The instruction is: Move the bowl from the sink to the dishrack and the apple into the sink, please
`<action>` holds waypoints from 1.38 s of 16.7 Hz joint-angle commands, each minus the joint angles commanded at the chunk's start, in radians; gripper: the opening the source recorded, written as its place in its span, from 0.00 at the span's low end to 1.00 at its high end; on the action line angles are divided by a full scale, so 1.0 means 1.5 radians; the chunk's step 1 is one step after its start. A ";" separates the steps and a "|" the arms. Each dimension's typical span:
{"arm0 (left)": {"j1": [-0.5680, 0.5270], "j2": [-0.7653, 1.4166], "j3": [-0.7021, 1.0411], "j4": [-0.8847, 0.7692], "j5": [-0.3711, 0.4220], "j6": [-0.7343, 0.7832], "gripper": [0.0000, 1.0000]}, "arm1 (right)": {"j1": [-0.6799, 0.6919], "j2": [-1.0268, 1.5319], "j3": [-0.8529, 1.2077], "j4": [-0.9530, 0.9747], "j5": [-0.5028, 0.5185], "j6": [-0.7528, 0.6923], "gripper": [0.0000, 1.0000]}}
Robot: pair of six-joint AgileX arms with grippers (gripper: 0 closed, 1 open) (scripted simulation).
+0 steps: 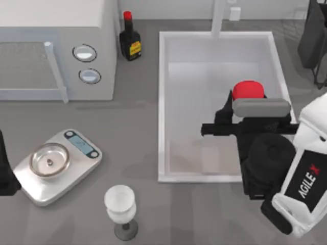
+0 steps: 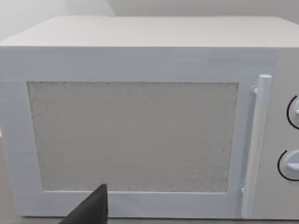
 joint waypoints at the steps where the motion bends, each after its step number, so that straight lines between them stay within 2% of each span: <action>1: 0.000 0.000 0.000 0.000 0.000 0.000 1.00 | 0.000 0.000 0.000 0.000 0.000 0.000 0.60; 6: 0.000 0.000 0.000 0.000 0.000 0.000 1.00 | 0.000 0.000 0.000 0.000 0.000 0.000 0.98; 7: 0.000 0.000 0.000 0.000 0.000 0.000 1.00 | 0.000 0.000 0.000 0.000 0.000 0.000 1.00; 17: 0.000 0.000 0.000 0.000 0.000 0.000 1.00 | -0.006 -0.006 -0.006 -0.006 -0.003 -0.002 1.00; 20: 0.000 0.000 0.000 0.000 0.000 0.000 1.00 | -0.061 -0.061 -0.063 -0.067 -0.031 -0.007 1.00; 23: 0.000 0.000 0.000 0.000 0.000 0.000 1.00 | -0.142 -0.173 -0.142 -0.188 -0.091 -0.002 1.00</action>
